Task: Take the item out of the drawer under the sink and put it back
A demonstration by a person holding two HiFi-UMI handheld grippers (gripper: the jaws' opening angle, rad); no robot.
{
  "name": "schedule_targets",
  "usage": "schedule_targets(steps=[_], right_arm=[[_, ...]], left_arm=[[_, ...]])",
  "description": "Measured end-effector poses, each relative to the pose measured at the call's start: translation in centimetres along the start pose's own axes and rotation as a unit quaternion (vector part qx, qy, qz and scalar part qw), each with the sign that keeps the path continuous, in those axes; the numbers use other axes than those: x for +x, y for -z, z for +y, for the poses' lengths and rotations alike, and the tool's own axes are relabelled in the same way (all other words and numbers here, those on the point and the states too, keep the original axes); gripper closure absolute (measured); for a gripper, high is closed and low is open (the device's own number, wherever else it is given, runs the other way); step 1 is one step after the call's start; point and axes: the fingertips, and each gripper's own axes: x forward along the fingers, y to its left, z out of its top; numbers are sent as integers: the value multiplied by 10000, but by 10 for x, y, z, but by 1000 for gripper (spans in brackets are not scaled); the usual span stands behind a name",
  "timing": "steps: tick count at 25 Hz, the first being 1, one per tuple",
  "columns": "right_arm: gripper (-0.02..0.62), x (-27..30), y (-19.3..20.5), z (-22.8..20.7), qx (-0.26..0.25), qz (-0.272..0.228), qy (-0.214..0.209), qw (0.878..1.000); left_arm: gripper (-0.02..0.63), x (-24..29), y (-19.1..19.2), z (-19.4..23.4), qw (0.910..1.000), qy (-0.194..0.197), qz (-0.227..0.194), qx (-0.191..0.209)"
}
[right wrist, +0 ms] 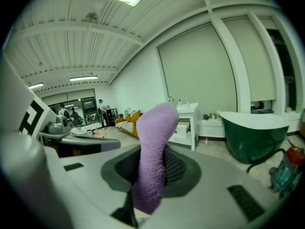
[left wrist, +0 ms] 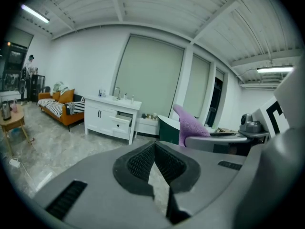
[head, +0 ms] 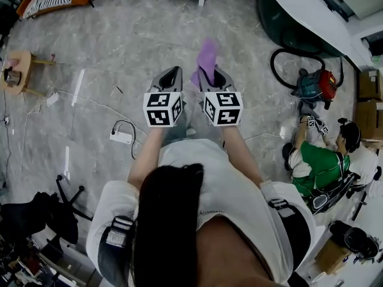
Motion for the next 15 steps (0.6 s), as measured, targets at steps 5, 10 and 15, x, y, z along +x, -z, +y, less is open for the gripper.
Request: schedule_targets(steps=[5,10,15], right_arm=[[494,21,-7,-7,-138,-42,22,9999],[494,56,-18,-15,-116,-57,93,9999],[494,103,-40,-23,-140,-55,136,9998]], left_arm=[[603,19,-5,11,10000,13,-77,-1],[603,46,-18,35,9999,37,-116,3],[603,82,-43,68,9999,30,-157,-40]])
